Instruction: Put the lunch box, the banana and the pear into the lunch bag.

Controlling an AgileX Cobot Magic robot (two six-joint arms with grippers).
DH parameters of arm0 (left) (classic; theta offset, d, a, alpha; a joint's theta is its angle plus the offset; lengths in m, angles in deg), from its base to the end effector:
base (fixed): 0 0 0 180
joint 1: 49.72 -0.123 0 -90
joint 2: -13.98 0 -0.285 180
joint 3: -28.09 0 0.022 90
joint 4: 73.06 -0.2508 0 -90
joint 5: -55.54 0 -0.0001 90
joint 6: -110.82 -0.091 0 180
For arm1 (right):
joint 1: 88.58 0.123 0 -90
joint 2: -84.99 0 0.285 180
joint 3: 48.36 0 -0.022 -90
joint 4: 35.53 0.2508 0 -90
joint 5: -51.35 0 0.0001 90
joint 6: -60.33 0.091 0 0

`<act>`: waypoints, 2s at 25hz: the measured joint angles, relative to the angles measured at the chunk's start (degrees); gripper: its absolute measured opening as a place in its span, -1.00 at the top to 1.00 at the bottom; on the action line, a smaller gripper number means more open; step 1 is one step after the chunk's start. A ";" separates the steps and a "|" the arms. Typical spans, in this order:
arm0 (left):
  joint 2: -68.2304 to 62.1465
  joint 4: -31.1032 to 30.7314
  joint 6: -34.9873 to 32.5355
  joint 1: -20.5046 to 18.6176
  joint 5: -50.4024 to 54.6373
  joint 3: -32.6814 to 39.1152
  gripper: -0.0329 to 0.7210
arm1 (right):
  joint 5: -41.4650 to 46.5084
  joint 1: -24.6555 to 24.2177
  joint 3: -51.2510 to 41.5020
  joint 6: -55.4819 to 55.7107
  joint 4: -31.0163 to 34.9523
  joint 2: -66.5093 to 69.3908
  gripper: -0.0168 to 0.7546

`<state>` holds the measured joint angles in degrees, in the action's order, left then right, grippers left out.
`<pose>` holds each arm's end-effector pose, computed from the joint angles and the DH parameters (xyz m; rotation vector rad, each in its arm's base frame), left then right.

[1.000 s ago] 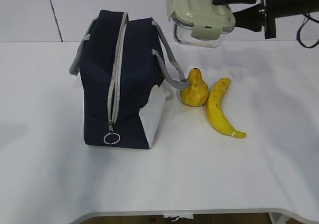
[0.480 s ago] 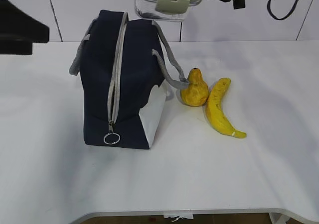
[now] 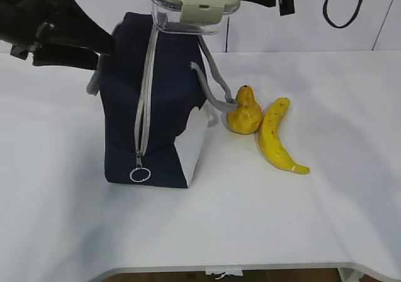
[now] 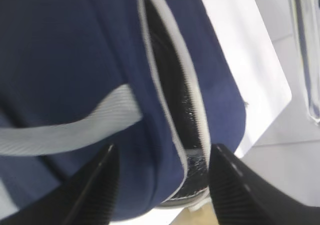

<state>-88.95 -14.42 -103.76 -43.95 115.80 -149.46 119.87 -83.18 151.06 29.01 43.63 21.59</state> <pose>0.3354 -0.1018 0.3038 0.3378 2.4274 -1.1376 0.4005 0.1214 0.3484 -0.2507 2.1314 1.5943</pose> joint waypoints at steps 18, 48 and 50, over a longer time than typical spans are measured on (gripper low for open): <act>-5.85 -6.92 -0.13 4.65 -4.12 -0.57 0.92 | -5.04 6.32 0.00 1.56 -6.16 0.26 0.05; -5.85 -5.29 -0.13 4.65 -3.47 -0.57 0.92 | -23.73 11.93 0.36 14.33 -17.53 12.14 0.05; -6.11 -5.29 -0.13 4.65 -3.70 -0.57 0.92 | -24.02 13.07 0.36 12.89 -16.02 13.41 0.05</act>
<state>-95.06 -19.71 -103.89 -39.30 112.10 -150.03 95.85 -70.11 151.42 41.91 27.61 35.00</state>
